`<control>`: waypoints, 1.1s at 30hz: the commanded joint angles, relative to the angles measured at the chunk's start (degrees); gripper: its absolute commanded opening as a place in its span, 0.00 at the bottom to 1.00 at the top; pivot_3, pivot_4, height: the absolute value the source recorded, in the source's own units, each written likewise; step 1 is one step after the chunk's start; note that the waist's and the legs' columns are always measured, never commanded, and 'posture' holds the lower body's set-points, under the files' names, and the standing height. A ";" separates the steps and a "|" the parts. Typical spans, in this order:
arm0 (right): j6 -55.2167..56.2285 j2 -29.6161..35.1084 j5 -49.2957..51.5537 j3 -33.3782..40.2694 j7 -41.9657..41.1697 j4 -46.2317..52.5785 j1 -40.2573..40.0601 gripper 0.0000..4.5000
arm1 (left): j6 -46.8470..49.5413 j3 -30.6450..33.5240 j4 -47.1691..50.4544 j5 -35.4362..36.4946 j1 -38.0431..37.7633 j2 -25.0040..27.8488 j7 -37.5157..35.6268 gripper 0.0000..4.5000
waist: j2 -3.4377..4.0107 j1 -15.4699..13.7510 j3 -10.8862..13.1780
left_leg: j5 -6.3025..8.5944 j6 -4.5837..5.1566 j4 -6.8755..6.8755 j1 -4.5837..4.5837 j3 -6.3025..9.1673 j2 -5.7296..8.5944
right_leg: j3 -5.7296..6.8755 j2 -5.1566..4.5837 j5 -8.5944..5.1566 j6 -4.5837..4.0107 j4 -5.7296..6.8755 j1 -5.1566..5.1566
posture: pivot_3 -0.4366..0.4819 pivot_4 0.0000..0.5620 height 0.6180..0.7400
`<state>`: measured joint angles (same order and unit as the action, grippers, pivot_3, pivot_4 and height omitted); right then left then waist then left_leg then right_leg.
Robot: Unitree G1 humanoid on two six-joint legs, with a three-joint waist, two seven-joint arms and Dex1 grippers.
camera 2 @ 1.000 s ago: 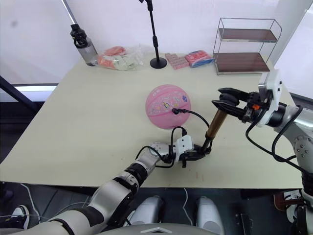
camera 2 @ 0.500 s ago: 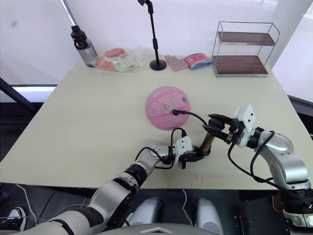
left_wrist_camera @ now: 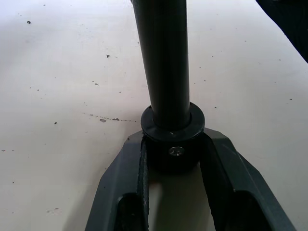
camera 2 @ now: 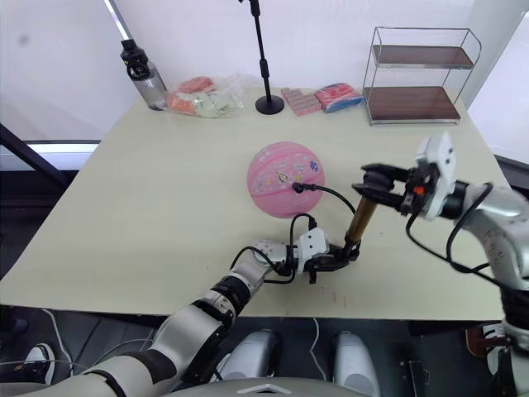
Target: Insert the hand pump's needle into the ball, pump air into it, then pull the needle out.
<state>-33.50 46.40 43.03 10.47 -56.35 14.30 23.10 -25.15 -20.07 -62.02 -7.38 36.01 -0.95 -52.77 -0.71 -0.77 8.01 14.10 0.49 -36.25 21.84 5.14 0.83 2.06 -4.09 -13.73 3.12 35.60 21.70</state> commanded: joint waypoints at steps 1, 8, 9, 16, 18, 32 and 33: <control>-2.12 2.91 4.53 6.23 0.23 2.22 4.31 0.37 | 5.02 -2.23 -8.06 -4.38 -4.93 3.08 0.13 0.23 | -0.03 0.01 0.02 | 0.00 0.00 0.00 -0.01 0.00 0.00 | 0.01 0.00 0.00 0.00 0.00 -0.01 | 0.48 0.27 1.00; -6.17 7.69 8.67 10.11 1.00 1.94 10.20 0.37 | 5.14 -2.20 -8.06 -4.36 -4.89 3.13 0.16 0.23 | -0.03 0.01 0.17 | 0.00 0.00 -0.01 0.00 -0.01 -0.01 | 0.01 -0.02 0.00 0.00 0.00 0.00 | 0.48 0.27 1.00; -6.36 8.13 9.08 10.67 1.26 1.66 10.87 0.37 | 5.16 -2.22 -8.04 -4.38 -4.88 3.17 0.16 0.23 | 0.01 0.00 0.21 | 0.00 0.00 -0.01 0.01 -0.01 -0.01 | 0.03 -0.01 0.00 0.00 0.00 0.00 | 0.48 0.27 1.00; -7.38 7.72 9.54 9.89 2.32 2.23 11.26 0.37 | 5.32 -2.27 -8.10 -4.29 -4.78 3.19 -0.38 0.23 | 0.16 -0.03 0.34 | 0.00 0.00 -0.01 0.07 -0.03 0.03 | 0.00 -0.05 0.00 0.01 0.00 0.03 | 0.48 0.27 1.00; -6.04 6.79 6.98 7.95 1.35 3.25 6.84 0.37 | 5.08 -2.55 -8.06 -4.59 -4.57 3.18 -0.32 0.23 | 0.14 -0.03 0.33 | 0.00 0.01 -0.02 0.07 -0.04 0.03 | 0.00 -0.04 0.00 0.01 0.00 0.03 | 0.48 0.27 1.00; 13.21 -6.19 -14.04 -9.50 2.44 -2.01 -15.04 0.37 | 4.93 -2.70 -7.79 -4.68 -5.10 3.09 0.07 0.23 | -0.78 0.58 -0.90 | 0.02 -0.04 0.02 -0.21 -0.01 -0.18 | -0.02 0.07 -0.01 0.00 0.03 -0.10 | 0.48 0.27 1.00; 14.46 -7.00 -15.23 -10.34 2.63 -3.16 -15.86 0.37 | 4.88 -2.73 -7.75 -4.70 -5.16 3.10 0.09 0.23 | -0.84 0.57 -1.01 | 0.02 -0.04 0.03 -0.22 0.00 -0.18 | -0.02 0.07 -0.01 0.00 0.02 -0.10 | 0.48 0.27 1.00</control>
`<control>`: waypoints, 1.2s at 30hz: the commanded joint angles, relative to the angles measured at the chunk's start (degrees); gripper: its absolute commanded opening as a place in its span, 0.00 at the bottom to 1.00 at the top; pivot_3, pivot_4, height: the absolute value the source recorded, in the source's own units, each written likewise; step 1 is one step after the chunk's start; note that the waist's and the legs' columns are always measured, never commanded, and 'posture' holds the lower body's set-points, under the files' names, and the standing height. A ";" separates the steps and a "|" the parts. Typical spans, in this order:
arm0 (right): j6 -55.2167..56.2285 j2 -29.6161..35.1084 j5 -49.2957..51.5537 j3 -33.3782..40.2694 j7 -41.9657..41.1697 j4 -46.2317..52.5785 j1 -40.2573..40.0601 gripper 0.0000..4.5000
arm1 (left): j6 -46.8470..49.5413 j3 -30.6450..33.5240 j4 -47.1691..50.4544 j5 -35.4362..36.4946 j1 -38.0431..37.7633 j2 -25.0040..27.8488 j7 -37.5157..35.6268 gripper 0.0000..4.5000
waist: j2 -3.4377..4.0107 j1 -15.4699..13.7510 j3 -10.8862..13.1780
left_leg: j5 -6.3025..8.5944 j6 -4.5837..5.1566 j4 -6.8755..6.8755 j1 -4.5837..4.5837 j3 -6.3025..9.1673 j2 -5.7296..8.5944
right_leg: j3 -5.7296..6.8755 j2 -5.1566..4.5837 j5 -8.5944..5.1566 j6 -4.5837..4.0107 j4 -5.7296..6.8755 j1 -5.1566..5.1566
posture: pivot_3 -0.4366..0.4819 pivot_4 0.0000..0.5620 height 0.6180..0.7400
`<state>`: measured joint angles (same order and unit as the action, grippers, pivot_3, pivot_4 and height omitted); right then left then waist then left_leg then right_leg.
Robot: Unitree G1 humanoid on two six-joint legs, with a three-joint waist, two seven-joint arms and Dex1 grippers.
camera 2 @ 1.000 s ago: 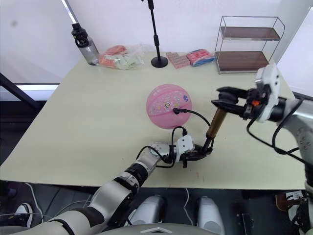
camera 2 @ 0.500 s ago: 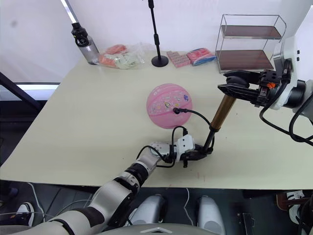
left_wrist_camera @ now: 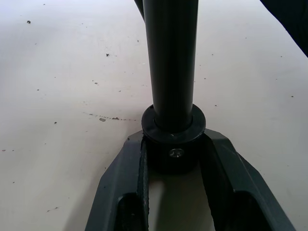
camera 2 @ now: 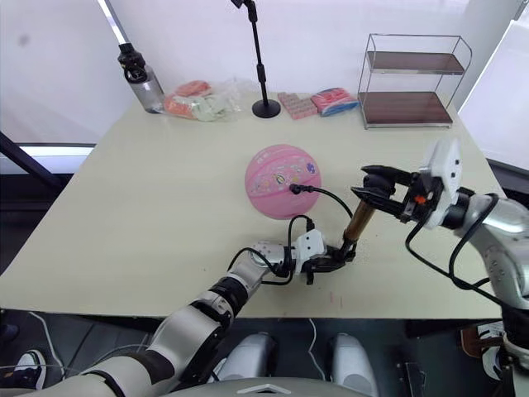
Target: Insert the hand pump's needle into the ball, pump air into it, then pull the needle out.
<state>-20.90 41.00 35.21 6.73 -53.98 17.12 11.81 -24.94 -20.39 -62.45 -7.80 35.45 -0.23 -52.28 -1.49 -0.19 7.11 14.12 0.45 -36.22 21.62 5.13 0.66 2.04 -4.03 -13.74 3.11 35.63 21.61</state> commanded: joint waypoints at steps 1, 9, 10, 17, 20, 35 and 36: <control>2.73 -2.06 -8.12 -6.91 0.30 -6.66 -5.04 0.37 | 4.66 -2.40 -7.28 -4.30 -4.66 2.35 -0.39 0.23 | -0.08 -0.02 -0.14 | 0.00 0.00 0.00 0.00 0.03 -0.01 | 0.02 0.01 0.00 -0.01 0.00 -0.01 | 0.48 0.27 1.00; 9.57 -5.27 -13.62 -10.01 1.64 -11.93 -7.24 0.37 | 4.78 -2.17 -7.24 -4.18 -4.95 2.16 -0.16 0.23 | 0.05 0.05 -0.25 | 0.00 0.00 0.00 -0.01 0.00 0.02 | -0.01 0.00 0.00 -0.01 0.00 -0.01 | 0.48 0.27 1.00; 9.97 -5.38 -13.89 -10.09 1.59 -12.34 -7.14 0.37 | 4.75 -2.18 -7.27 -4.19 -4.95 2.11 -0.18 0.23 | 0.03 0.05 -0.26 | 0.00 0.01 0.00 -0.01 0.00 0.03 | -0.01 0.00 0.00 -0.01 0.00 -0.01 | 0.48 0.27 1.00; 4.39 -2.68 -5.07 -3.88 -0.46 -5.34 -1.63 0.37 | 4.90 -1.95 -7.51 -4.06 -4.80 2.14 -0.14 0.23 | 0.16 0.01 -0.14 | 0.00 0.01 0.00 0.01 0.01 0.03 | 0.00 -0.01 0.00 -0.01 0.00 0.00 | 0.48 0.27 1.00; -0.05 -0.25 -0.45 -0.58 -0.45 -2.24 1.79 0.37 | 4.93 -1.90 -7.53 -4.05 -4.79 2.09 -0.13 0.23 | 0.38 -0.21 0.13 | -0.01 0.02 -0.01 0.11 -0.01 0.12 | -0.03 -0.06 0.00 0.00 0.00 0.02 | 0.48 0.27 1.00; -18.80 13.69 17.83 13.06 -0.53 -0.15 21.06 0.37 | 5.34 -1.49 -7.83 -3.61 -4.43 1.70 -0.08 0.23 | 0.84 -0.59 0.89 | -0.02 0.04 -0.04 0.21 -0.03 0.19 | 0.00 -0.10 0.01 0.01 0.00 0.09 | 0.48 0.27 1.00; -19.27 14.06 18.05 13.04 -0.52 -0.04 21.40 0.37 | 5.34 -1.48 -7.84 -3.60 -4.43 1.67 -0.09 0.23 | 0.84 -0.60 0.89 | -0.02 0.04 -0.04 0.22 -0.03 0.19 | -0.01 -0.10 0.01 0.01 -0.01 0.10 | 0.48 0.27 1.00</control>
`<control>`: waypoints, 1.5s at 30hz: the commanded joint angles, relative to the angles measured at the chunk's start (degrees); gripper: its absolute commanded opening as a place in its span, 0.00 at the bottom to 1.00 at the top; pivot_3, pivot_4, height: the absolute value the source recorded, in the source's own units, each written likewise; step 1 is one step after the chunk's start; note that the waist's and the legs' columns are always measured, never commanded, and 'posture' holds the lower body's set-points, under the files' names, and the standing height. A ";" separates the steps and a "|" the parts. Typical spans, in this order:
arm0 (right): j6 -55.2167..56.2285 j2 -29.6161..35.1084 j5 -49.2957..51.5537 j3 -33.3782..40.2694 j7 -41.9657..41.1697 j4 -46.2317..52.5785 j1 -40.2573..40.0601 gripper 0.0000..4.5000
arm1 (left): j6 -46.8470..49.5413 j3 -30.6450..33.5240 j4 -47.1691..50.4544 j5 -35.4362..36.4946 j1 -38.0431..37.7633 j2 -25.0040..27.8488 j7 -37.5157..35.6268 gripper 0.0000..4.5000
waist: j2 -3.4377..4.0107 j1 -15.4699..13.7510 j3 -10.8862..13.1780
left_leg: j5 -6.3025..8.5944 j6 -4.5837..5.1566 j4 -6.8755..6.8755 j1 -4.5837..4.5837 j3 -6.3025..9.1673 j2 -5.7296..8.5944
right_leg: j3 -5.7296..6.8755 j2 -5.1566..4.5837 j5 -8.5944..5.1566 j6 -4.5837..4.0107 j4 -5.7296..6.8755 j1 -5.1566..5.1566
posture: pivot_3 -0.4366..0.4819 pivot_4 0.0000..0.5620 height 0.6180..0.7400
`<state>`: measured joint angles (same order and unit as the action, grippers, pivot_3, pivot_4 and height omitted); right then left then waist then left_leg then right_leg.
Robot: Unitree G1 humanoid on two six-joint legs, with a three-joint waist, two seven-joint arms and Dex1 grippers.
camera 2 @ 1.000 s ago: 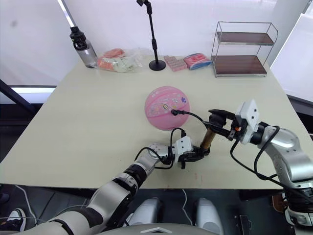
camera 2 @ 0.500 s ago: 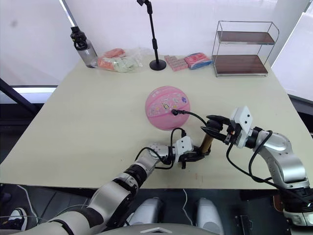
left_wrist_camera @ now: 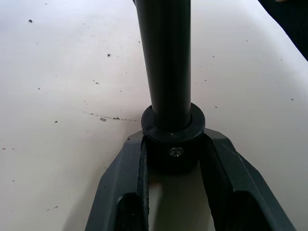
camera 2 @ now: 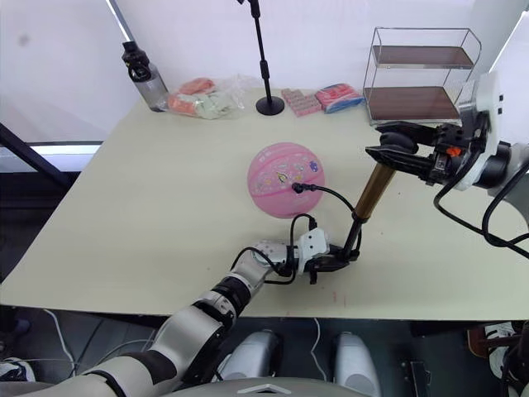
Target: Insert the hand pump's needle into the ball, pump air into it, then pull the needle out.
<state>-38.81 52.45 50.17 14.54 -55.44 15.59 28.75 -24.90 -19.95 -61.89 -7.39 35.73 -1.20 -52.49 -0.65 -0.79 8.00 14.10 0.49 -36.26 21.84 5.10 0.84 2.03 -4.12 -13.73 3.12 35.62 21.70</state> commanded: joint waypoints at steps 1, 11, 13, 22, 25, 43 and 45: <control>-1.57 2.70 3.07 5.06 0.94 1.63 4.44 0.37 | 5.32 -1.89 -8.42 -3.99 -4.70 2.60 0.10 0.23 | 0.13 -0.03 0.11 | 0.00 0.00 0.00 0.00 0.00 0.00 | 0.01 0.01 0.00 0.00 0.00 0.00 | 0.48 0.27 1.00; 7.91 -3.76 -8.96 -3.79 0.26 2.05 -9.31 0.37 | 5.15 -2.06 -8.56 -4.37 -4.30 2.44 0.25 0.23 | -0.20 0.11 -0.17 | 0.00 0.00 -0.01 -0.04 -0.04 0.00 | 0.05 0.04 -0.01 0.00 0.00 -0.05 | 0.48 0.27 1.00; 11.34 -4.28 -13.00 -6.86 -0.97 1.51 -12.47 0.37 | 5.05 -2.11 -8.63 -4.45 -4.24 2.46 0.42 0.23 | -0.40 0.15 -0.34 | 0.00 -0.01 -0.01 -0.11 0.01 -0.04 | 0.02 0.05 0.00 0.01 0.00 -0.10 | 0.48 0.27 1.00; 26.92 -13.82 -25.58 -15.70 1.17 -11.38 -21.14 0.37 | 4.88 -2.05 -8.79 -4.58 -4.31 2.42 0.71 0.23 | -1.01 0.27 -1.21 | 0.01 -0.02 0.00 -0.26 0.01 -0.10 | -0.03 0.06 -0.01 0.00 0.00 -0.16 | 0.48 0.27 1.00; 29.33 -16.66 -27.15 -17.73 1.26 -13.47 -22.72 0.37 | 4.86 -2.00 -8.91 -4.57 -4.22 2.39 0.57 0.23 | -1.07 0.33 -1.28 | 0.02 -0.03 0.01 -0.30 0.02 -0.14 | -0.03 0.08 -0.01 -0.01 0.00 -0.18 | 0.48 0.27 1.00; 14.45 -5.54 -11.18 -4.10 -1.26 -0.91 -7.20 0.37 | 5.12 -1.72 -9.12 -4.40 -3.76 2.47 0.12 0.23 | -0.26 -0.05 -0.46 | 0.00 0.00 0.00 -0.03 0.03 0.04 | -0.01 0.02 0.00 -0.01 0.01 -0.04 | 0.48 0.27 1.00; 10.88 -3.84 -7.20 -1.04 -0.79 -0.37 -4.01 0.37 | 5.09 -1.70 -9.13 -4.40 -3.77 2.39 0.18 0.23 | -0.22 -0.05 -0.26 | 0.00 0.00 -0.02 -0.03 0.04 0.03 | 0.00 0.01 0.00 0.01 0.01 -0.04 | 0.48 0.27 1.00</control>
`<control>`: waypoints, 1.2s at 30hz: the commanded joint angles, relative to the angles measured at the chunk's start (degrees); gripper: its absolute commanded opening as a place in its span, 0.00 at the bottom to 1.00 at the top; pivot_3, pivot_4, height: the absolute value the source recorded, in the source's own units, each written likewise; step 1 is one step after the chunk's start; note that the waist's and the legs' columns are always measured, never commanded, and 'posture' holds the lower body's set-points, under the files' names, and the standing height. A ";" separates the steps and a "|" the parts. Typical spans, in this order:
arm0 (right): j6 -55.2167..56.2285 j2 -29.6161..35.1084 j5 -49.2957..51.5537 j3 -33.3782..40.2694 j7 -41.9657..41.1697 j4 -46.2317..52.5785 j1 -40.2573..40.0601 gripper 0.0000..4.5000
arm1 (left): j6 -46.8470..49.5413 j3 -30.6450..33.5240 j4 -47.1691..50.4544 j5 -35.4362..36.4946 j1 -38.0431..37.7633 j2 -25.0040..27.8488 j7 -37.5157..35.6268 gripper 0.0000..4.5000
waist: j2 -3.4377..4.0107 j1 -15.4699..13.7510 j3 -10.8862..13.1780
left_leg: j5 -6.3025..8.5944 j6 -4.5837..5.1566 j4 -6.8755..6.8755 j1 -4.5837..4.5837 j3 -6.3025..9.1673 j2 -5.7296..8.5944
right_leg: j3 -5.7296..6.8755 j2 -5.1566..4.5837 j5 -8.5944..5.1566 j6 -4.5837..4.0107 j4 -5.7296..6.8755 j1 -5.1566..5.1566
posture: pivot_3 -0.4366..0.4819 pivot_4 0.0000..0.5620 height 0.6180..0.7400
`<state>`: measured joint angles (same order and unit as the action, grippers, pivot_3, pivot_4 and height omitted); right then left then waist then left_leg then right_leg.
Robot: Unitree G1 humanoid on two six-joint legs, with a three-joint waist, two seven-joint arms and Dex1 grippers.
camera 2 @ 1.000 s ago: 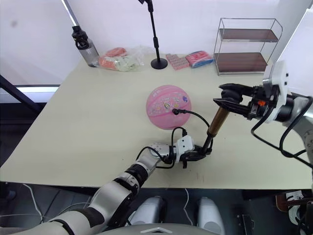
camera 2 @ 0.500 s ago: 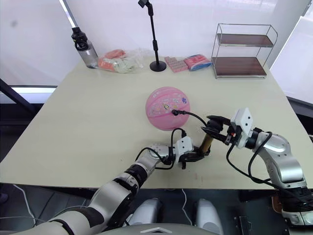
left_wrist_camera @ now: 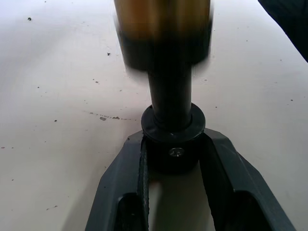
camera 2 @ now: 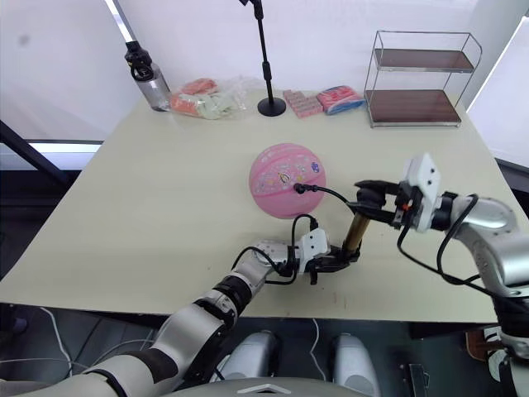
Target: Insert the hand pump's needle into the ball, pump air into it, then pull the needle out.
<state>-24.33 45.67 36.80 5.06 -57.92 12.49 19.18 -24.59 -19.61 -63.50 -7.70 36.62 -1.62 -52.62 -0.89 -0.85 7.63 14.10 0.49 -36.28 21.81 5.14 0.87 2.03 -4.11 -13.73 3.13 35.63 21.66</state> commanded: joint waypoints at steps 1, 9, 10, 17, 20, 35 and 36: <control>-5.15 3.68 7.88 9.63 1.81 2.98 6.72 0.37 | 4.75 -2.02 -7.51 -4.12 -4.66 2.80 0.35 0.23 | 0.07 0.01 0.20 | 0.00 0.00 -0.03 0.00 0.00 -0.01 | 0.00 -0.01 0.00 0.01 0.00 -0.01 | 0.48 0.27 1.00; -13.92 7.99 16.53 16.00 3.98 3.04 13.96 0.37 | 4.82 -2.03 -7.52 -4.14 -4.58 2.95 0.26 0.23 | 0.15 0.02 0.43 | 0.00 0.00 -0.06 0.02 -0.01 -0.02 | 0.00 -0.04 0.01 0.01 0.00 0.00 | 0.48 0.27 1.00; -14.26 8.02 16.67 16.03 4.27 3.17 14.10 0.37 | 4.81 -2.05 -7.51 -4.14 -4.57 2.99 0.23 0.23 | 0.16 0.01 0.46 | 0.00 0.00 -0.06 0.03 0.00 -0.04 | 0.02 -0.02 0.01 0.01 0.00 0.01 | 0.48 0.27 1.00; -11.76 6.89 10.57 10.96 2.74 6.18 4.70 0.37 | 4.82 -2.10 -7.39 -4.04 -4.73 3.03 0.03 0.23 | 0.08 0.02 0.48 | 0.00 0.00 -0.06 0.04 -0.04 -0.01 | 0.05 -0.01 0.00 0.01 0.00 -0.01 | 0.48 0.27 1.00; -6.22 4.99 3.07 4.97 2.10 5.14 -2.11 0.37 | 4.74 -2.18 -7.26 -4.04 -4.87 2.99 -0.01 0.23 | -0.20 0.11 0.18 | 0.00 0.00 -0.06 -0.01 -0.04 -0.05 | 0.07 0.02 0.00 0.01 0.00 -0.05 | 0.48 0.27 1.00; 8.97 -6.62 -13.36 -8.27 4.36 -5.55 -13.44 0.37 | 4.89 -1.94 -6.79 -4.06 -5.35 3.06 0.33 0.23 | -0.58 0.49 -0.79 | 0.03 -0.05 -0.02 -0.19 0.02 -0.17 | 0.02 0.06 -0.01 -0.02 0.00 -0.11 | 0.48 0.27 1.00; 9.80 -6.85 -13.99 -8.62 4.26 -6.30 -13.84 0.37 | 4.89 -1.95 -6.78 -4.06 -5.36 3.05 0.31 0.23 | -0.59 0.48 -0.79 | 0.03 -0.04 -0.02 -0.19 0.03 -0.16 | 0.02 0.06 -0.01 -0.02 0.00 -0.10 | 0.48 0.27 1.00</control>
<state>-13.37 38.46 27.57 -0.36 -53.33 11.06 8.40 -24.58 -19.78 -63.43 -8.17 35.75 -0.89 -52.06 -1.48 -0.37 6.84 14.12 0.46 -36.30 21.63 5.17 0.72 2.06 -4.05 -13.74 3.11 35.63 21.56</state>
